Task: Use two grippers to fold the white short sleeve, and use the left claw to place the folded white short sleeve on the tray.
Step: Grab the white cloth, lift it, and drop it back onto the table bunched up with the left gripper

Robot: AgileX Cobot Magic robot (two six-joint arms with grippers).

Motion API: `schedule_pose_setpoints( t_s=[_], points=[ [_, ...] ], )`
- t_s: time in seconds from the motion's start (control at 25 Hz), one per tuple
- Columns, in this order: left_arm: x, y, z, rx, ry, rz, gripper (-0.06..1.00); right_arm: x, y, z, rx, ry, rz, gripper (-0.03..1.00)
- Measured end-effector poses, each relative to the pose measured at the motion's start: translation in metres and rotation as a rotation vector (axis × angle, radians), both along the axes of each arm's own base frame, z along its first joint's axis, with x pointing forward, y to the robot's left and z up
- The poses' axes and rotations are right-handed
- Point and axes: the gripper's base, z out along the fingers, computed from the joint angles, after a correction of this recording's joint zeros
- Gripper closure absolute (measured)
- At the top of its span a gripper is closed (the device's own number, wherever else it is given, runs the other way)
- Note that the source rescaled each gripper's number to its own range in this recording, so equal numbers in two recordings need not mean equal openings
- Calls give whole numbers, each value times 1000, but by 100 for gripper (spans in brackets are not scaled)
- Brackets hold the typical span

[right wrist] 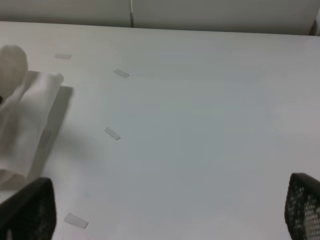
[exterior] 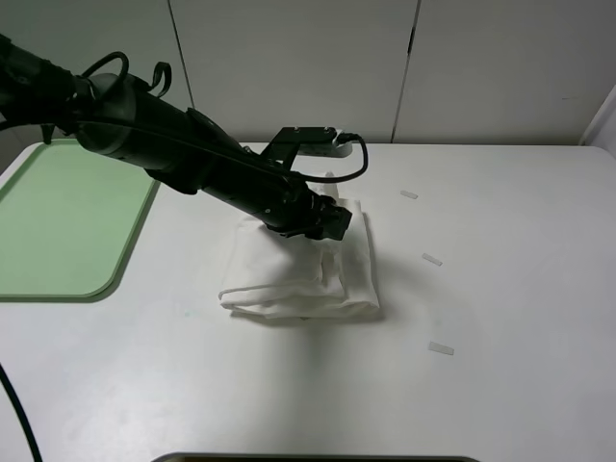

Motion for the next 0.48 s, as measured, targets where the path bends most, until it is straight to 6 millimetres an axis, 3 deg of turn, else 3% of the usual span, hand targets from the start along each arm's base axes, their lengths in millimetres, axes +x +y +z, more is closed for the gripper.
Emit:
schedule_pose_setpoints(
  t_s=[0.16,0.48],
  points=[
    [1,-15,10,-36,-20,-34,46,0,0,0,0,0,0,-3],
    [-2,-21,15,-67,-2,-71,46,0,0,0,0,0,0,-3]
  ],
)
